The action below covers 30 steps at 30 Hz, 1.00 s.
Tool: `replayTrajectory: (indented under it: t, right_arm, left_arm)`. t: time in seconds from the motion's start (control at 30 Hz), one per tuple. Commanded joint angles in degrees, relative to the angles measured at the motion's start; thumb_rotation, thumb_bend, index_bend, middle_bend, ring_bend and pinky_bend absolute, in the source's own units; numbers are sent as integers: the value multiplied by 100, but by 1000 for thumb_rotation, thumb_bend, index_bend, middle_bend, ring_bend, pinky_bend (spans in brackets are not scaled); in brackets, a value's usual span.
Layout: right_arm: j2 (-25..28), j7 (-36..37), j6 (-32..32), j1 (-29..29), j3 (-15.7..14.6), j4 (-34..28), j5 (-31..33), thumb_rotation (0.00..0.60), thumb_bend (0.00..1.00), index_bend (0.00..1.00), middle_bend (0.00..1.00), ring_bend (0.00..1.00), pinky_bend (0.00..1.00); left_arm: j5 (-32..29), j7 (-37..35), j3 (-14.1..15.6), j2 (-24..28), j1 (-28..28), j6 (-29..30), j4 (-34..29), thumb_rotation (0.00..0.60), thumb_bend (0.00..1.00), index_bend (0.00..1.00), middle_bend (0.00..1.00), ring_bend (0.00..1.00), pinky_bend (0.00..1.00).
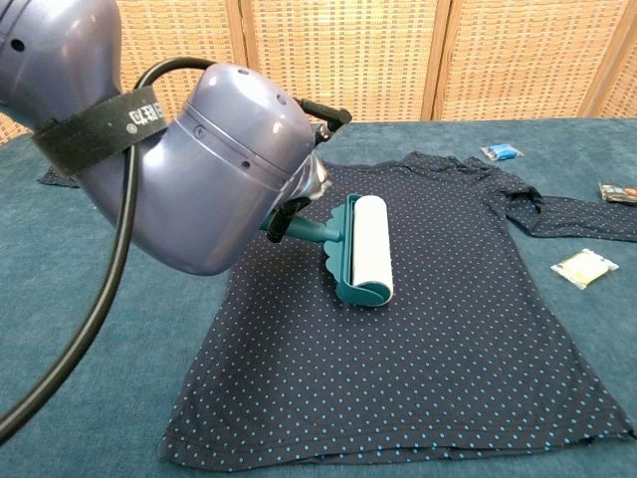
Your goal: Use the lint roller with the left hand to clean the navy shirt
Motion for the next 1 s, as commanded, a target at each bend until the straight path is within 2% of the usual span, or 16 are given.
replayTrajectory:
  t: [0.03, 0.2, 0.5, 0.7, 0.87, 1.0]
  right_arm:
    - [5, 0, 15, -2, -4, -7, -19, 600, 134, 54, 0, 0, 0]
    - [-1, -51, 23, 0, -27, -26, -59, 600, 134, 55, 0, 0, 0]
    - [-44, -274, 93, -4, -72, -80, -158, 600, 134, 56, 0, 0, 0]
    - [-71, -503, 213, -21, -102, -165, -270, 600, 134, 56, 0, 0, 0]
    - [-104, -667, 248, -22, -138, -215, -341, 600, 134, 56, 0, 0, 0]
    - [-139, -824, 289, -22, -177, -242, -424, 600, 134, 56, 0, 0, 0]
  left_arm:
    - [19, -1, 19, 76, 72, 55, -84, 600, 948, 879, 829, 727, 695]
    - [112, -127, 129, 362, 328, 136, -455, 600, 947, 880, 829, 727, 695]
    - [551, -743, 623, 1230, 1090, 161, -1469, 600, 948, 880, 829, 727, 695]
    - [1046, -1458, 878, 1885, 1600, 86, -1963, 600, 947, 880, 829, 728, 695]
    - [1454, -2128, 912, 2401, 1946, -47, -2359, 600, 935, 879, 829, 729, 695]
    - [2039, -2842, 987, 2827, 2315, -225, -2712, 600, 929, 871, 829, 730, 686]
